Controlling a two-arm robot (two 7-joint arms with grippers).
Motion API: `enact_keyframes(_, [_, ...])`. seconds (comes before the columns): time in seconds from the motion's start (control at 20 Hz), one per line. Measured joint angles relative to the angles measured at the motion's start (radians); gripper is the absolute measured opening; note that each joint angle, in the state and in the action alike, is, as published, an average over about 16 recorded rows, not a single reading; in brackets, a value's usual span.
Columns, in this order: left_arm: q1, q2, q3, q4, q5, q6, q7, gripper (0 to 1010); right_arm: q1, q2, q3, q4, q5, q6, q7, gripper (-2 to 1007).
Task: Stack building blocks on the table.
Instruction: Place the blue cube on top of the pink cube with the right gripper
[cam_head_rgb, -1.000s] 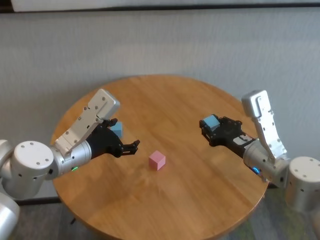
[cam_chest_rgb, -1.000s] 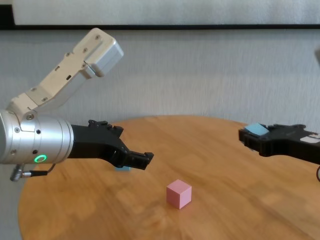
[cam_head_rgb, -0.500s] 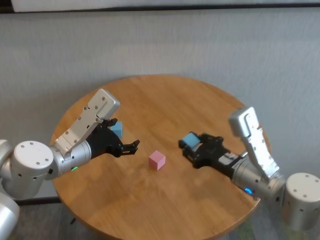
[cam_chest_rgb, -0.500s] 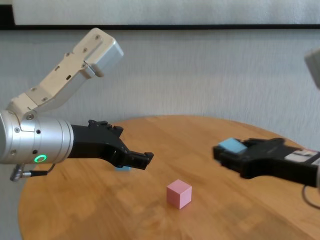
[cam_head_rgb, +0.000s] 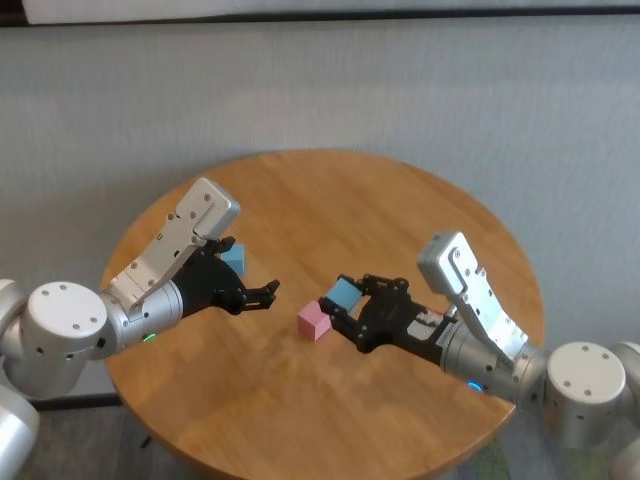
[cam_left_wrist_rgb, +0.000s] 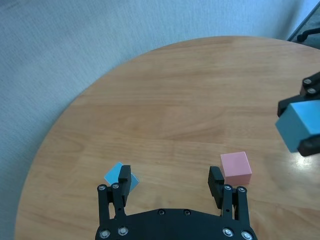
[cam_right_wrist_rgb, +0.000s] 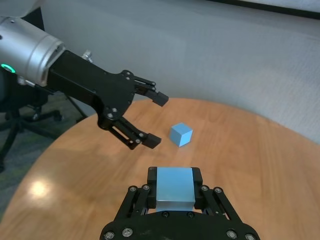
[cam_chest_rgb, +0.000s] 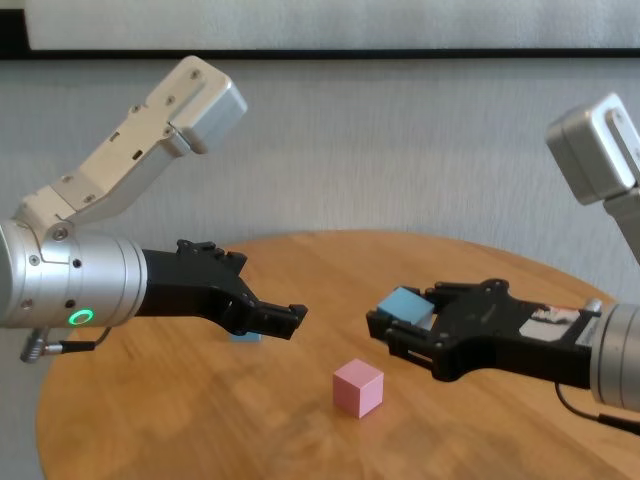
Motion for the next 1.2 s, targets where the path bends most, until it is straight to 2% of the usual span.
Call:
enact_keyframes(0.2, [0.0,0.0,0.0,0.0,0.0,0.0,0.0,1001,0.031,-0.008,-0.021,0.047,-0.012,-0.019,0.005,358])
enact_keyframes(0.5, [0.0,0.0,0.0,0.0,0.0,0.0,0.0,1001,0.062,-0.029,-0.034,0.102,-0.022,-0.017,-0.006,358])
enact_keyframes(0.8, [0.0,0.0,0.0,0.0,0.0,0.0,0.0,1001,0.073,-0.046,-0.037,0.13,-0.026,-0.007,-0.016,359])
enact_keyframes(1.2, [0.0,0.0,0.0,0.0,0.0,0.0,0.0,1001,0.077,-0.058,-0.039,0.154,-0.031,-0.005,-0.021,358])
